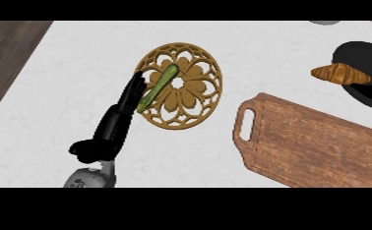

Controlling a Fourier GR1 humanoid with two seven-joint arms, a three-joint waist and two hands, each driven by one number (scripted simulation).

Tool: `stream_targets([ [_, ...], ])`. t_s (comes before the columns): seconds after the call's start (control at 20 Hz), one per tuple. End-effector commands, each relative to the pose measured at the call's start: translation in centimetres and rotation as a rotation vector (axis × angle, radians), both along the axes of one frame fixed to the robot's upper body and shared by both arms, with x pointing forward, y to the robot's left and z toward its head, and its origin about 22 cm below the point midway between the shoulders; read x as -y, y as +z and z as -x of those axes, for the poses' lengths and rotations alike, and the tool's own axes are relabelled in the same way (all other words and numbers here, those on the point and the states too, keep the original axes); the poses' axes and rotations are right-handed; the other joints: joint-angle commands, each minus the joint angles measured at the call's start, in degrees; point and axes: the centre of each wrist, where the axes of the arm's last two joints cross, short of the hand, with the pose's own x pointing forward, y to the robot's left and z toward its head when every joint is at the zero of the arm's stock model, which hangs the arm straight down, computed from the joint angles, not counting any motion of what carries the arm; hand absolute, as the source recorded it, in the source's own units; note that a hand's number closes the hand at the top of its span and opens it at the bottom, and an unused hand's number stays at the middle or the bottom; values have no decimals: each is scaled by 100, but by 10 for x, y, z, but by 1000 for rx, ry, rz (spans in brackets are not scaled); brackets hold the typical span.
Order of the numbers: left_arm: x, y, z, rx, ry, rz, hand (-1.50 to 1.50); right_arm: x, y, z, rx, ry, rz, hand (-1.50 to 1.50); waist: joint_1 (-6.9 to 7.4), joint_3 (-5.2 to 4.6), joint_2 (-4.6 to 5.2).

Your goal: Pick the croissant from the cutting board and place it in the pan

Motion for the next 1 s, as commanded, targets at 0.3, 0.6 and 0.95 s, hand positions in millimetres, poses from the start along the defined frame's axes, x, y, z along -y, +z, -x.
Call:
stream_targets([
  [0.3,3,-1,-1,-5,-2,9,0,-24,0,-20,24,138,-199,-150,-8,32,15],
  [0.6,-5,4,-4,7,34,-3,0,5,22,-9,228,127,-386,-150,-174,36,-14],
  [0.95,-16,-1,3,-2,48,2,0,47,24,29,226,175,-591,-150,-263,24,-69],
])
